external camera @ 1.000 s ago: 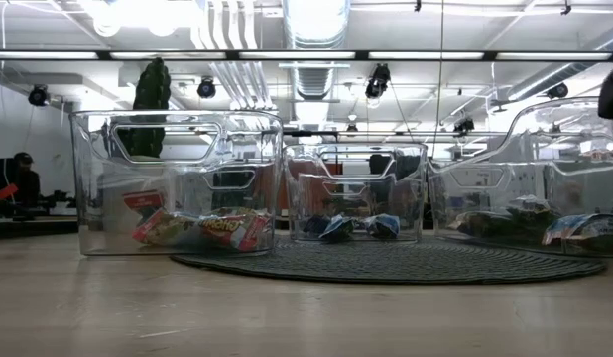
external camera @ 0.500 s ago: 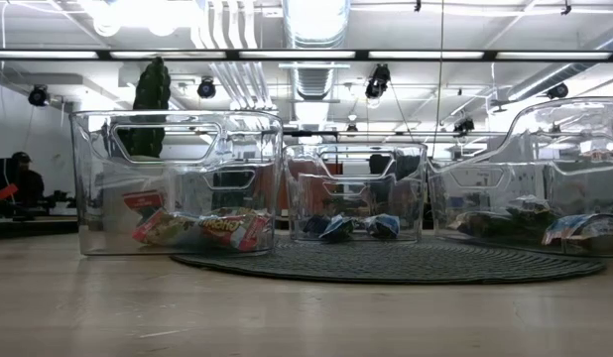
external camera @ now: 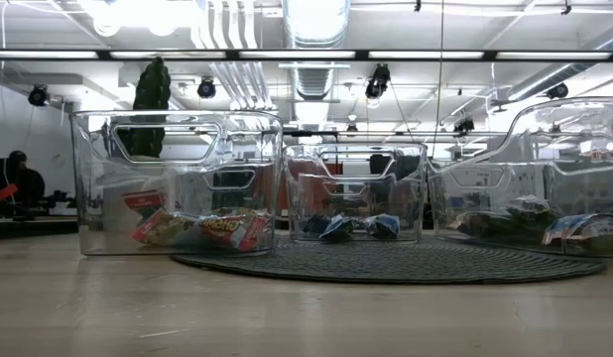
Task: Pick and place Granola Bars by type
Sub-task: Put the yellow granola bar into the right transparent bin
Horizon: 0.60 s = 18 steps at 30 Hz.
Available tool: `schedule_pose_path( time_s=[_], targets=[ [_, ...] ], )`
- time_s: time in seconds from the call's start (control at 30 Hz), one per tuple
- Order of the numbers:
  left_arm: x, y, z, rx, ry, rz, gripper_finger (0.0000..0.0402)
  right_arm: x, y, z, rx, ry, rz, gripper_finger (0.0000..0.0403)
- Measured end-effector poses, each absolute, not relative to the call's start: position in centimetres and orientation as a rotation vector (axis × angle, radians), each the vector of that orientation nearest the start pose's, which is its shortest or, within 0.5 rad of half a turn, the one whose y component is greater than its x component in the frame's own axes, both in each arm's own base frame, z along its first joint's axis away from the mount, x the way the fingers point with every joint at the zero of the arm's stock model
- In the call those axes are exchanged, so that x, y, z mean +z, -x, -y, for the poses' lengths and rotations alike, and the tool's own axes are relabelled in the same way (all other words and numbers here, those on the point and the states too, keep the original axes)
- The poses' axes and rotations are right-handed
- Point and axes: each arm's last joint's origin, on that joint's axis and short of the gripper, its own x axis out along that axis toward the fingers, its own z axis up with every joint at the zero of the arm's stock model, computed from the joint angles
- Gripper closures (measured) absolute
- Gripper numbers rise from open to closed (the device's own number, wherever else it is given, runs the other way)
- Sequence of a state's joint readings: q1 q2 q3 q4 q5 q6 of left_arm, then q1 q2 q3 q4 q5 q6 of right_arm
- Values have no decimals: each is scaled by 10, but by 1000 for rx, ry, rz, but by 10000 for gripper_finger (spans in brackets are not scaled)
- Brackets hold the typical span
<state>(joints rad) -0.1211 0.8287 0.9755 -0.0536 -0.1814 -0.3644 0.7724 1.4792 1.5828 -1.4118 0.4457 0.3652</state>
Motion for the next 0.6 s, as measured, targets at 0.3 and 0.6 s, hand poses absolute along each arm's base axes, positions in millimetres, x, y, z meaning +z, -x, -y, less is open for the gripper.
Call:
schedule_pose_path(
  time_s=[0.3,0.6],
  targets=[
    [402,-170,15,43,356,103,401,402,-156,-116,28,212,-940,374],
    [402,-170,15,43,355,103,401,403,-143,-82,-139,-34,-904,374]
  ],
)
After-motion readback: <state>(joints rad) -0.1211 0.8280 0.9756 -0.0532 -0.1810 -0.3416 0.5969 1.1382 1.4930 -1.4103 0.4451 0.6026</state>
